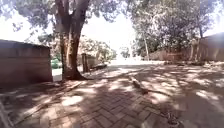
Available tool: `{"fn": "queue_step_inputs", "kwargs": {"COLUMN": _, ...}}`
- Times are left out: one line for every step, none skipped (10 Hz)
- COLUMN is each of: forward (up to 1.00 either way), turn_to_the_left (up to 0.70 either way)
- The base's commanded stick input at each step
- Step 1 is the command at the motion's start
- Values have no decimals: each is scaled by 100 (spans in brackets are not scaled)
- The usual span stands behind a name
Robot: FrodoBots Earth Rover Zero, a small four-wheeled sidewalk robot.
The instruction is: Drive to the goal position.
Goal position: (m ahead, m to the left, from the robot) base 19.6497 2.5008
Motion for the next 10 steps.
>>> {"fn": "queue_step_inputs", "kwargs": {"forward": 70, "turn_to_the_left": -4}}
{"fn": "queue_step_inputs", "kwargs": {"forward": 70, "turn_to_the_left": 0}}
{"fn": "queue_step_inputs", "kwargs": {"forward": 70, "turn_to_the_left": 0}}
{"fn": "queue_step_inputs", "kwargs": {"forward": 70, "turn_to_the_left": 0}}
{"fn": "queue_step_inputs", "kwargs": {"forward": 70, "turn_to_the_left": 0}}
{"fn": "queue_step_inputs", "kwargs": {"forward": 70, "turn_to_the_left": 0}}
{"fn": "queue_step_inputs", "kwargs": {"forward": 70, "turn_to_the_left": 0}}
{"fn": "queue_step_inputs", "kwargs": {"forward": 70, "turn_to_the_left": 0}}
{"fn": "queue_step_inputs", "kwargs": {"forward": 70, "turn_to_the_left": 0}}
{"fn": "queue_step_inputs", "kwargs": {"forward": 70, "turn_to_the_left": 0}}
